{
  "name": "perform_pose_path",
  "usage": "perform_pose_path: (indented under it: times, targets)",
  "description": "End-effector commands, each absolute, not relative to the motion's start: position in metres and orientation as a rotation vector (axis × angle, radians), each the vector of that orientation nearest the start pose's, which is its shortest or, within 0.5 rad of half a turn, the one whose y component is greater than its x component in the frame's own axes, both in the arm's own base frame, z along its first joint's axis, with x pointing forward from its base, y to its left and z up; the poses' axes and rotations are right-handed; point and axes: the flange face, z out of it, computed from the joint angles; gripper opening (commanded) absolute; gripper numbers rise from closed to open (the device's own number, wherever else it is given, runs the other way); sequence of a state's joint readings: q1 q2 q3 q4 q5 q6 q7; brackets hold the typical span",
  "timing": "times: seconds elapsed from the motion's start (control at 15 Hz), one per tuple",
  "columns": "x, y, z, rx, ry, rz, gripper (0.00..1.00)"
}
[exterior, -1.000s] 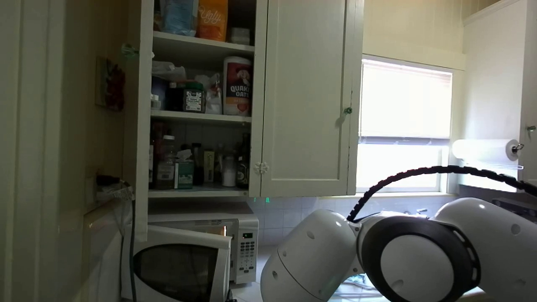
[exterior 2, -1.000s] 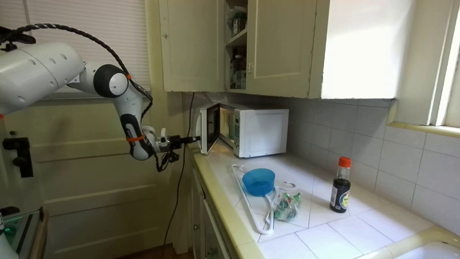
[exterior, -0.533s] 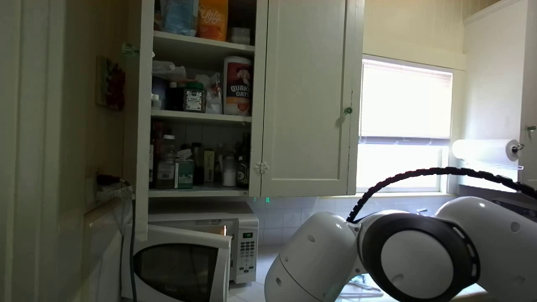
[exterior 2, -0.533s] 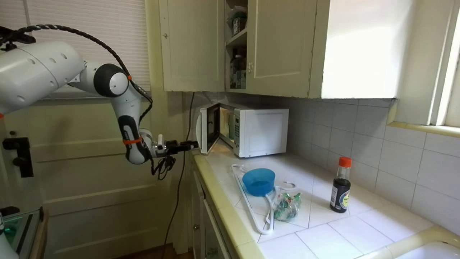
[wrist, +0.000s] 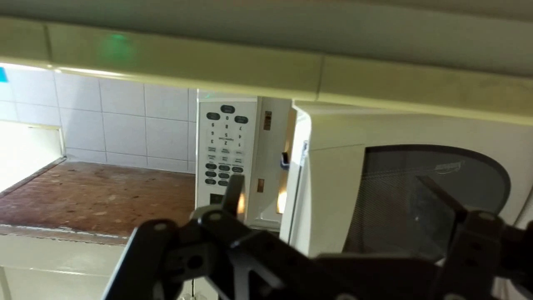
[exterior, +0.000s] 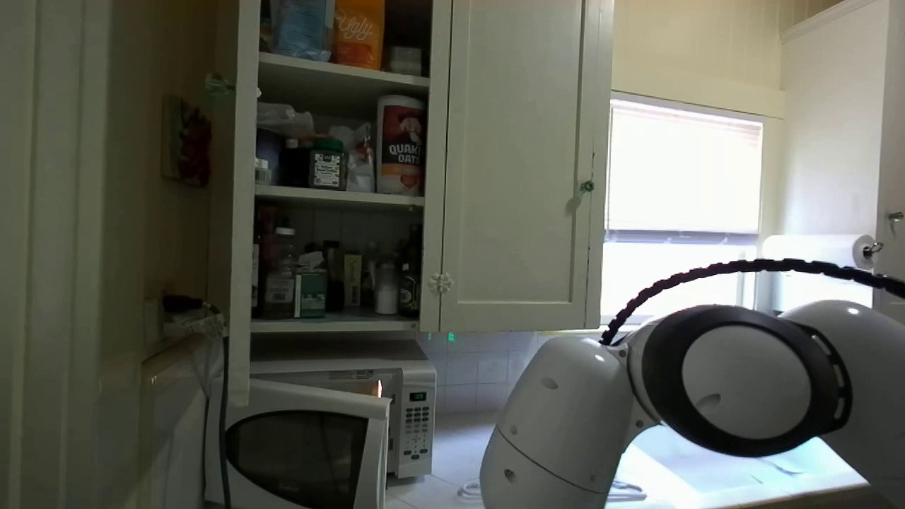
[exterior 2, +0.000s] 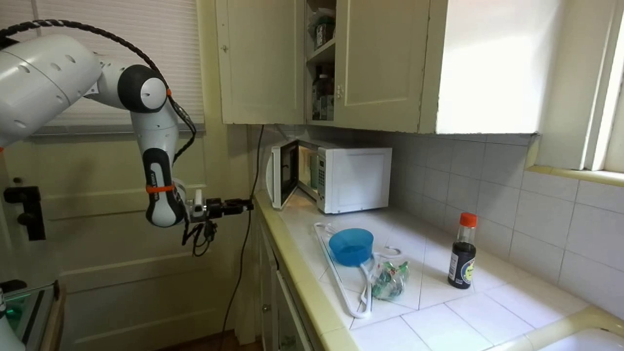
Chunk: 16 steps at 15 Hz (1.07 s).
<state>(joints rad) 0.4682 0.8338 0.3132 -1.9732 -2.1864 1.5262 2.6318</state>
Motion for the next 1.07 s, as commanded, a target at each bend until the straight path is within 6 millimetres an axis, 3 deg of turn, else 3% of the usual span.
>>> perform_pose_path:
  times: [0.0, 0.47, 0.6, 0.73, 0.8, 0.87, 1.0]
  targets:
    - [0.442, 0.283, 0.112, -2.432, 0.264, -2.477, 1.0]
    - [0.421, 0.169, 0.15, -2.603, 0.277, -2.492, 1.0]
    - [0.429, 0.142, 0.167, -2.699, 0.357, -2.426, 1.0]
    - [0.443, 0.123, 0.184, -2.748, 0.455, -2.301, 1.0]
    - [0.443, 0.141, 0.162, -2.701, 0.403, -2.399, 1.0]
    - [0.448, 0.133, 0.172, -2.704, 0.429, -2.394, 1.0]
    - [0.449, 0.133, 0.172, -2.703, 0.425, -2.398, 1.0]
